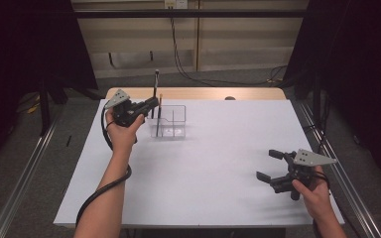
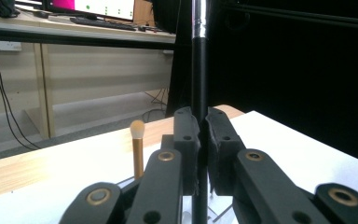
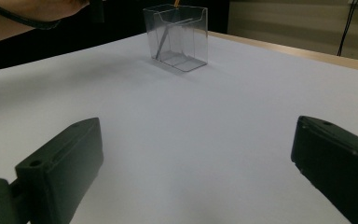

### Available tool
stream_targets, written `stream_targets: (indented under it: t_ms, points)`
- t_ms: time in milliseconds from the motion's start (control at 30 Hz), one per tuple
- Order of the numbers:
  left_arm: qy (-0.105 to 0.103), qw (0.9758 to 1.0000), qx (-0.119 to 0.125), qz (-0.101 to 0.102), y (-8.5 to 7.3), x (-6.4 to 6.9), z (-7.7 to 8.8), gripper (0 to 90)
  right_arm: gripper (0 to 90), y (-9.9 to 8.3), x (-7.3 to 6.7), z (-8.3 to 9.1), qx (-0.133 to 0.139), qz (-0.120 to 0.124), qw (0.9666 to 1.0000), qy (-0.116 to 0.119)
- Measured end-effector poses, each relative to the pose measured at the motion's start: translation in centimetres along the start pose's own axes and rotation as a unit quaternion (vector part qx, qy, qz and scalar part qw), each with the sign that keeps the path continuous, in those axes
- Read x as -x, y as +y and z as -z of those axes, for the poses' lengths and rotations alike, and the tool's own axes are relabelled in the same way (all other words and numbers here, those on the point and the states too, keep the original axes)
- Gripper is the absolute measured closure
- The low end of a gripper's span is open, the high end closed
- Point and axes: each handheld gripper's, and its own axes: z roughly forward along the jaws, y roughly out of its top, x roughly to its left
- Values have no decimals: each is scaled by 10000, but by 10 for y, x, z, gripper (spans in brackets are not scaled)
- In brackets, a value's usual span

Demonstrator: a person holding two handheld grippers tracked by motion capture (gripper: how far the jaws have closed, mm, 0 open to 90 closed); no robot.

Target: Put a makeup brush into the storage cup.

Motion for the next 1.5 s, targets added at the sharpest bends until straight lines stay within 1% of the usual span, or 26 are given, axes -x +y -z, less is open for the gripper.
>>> stream_targets:
  t_ms: [133, 200, 400, 500, 567, 700, 733, 767, 967, 1000, 1033, 1133, 1200, 1267, 1333, 1367, 1400, 1433, 1500]
  points:
    - [-6, 10000, -48, 9, -2, -2, -2, 841, 18, 0, 0, 1, -10, -2, 10000, 8]
    - [28, 10000, -48, -32, -2, -2, -4, 841, 18, 0, 0, 1, -17, 2, 10000, 3]
    - [59, 9999, -55, -65, -1, -3, -8, 842, 18, 0, 1, 1, -17, 4, 10000, 6]
    - [92, 9999, -40, -36, -1, -3, -9, 842, 18, -1, 1, 1, -24, 8, 10000, 5]
    - [153, 9999, -34, -9, -1, -4, -10, 842, 18, -1, 1, 1, -36, 14, 10000, 7]
    - [202, 9998, -22, -66, 0, -5, -11, 842, 18, -1, 1, 1, -38, 19, 10000, 16]
    - [200, 9998, -51, -79, 0, -6, -10, 841, 18, -1, 1, 1, -43, 19, 10000, 14]
    - [199, 9998, -13, -24, -1, -6, -11, 842, 17, -1, 1, 0, -45, 24, 10000, 9]
    - [242, 9997, -51, -66, -3, -8, -15, 842, 17, -1, 1, 0, -38, 37, 10000, 12]
    - [260, 9996, -79, -104, -4, -8, -15, 842, 17, -1, 1, 0, -37, 37, 10000, 12]
    - [260, 9996, -50, -82, -4, -8, -15, 842, 17, -1, 1, 0, -38, 35, 10000, 15]
    - [288, 9995, -66, -87, -5, -9, -16, 841, 18, -1, 1, 0, -43, 38, 10000, 2]
    - [314, 9993, -107, -141, -6, -10, -17, 842, 17, -1, 1, 1, -44, 37, 10000, 6]
    - [316, 9994, -84, -117, -7, -11, -18, 841, 18, -1, 1, 1, -41, 30, 10000, 11]
    - [325, 9993, -87, -140, -7, -11, -18, 842, 18, -1, 1, 1, -44, 33, 10000, 13]
    - [323, 9994, -65, -112, -7, -11, -18, 842, 17, -1, 1, 1, -42, 37, 10000, 18]
    - [331, 9994, -59, -123, -8, -11, -19, 842, 18, -1, 1, 1, -42, 36, 10000, 19]
    - [332, 9992, -105, -195, -7, -12, -19, 842, 18, -1, 1, 0, -43, 31, 10000, 20]
    - [329, 9993, -99, -175, -8, -12, -19, 842, 18, -2, 1, 0, -46, 34, 10000, 27]
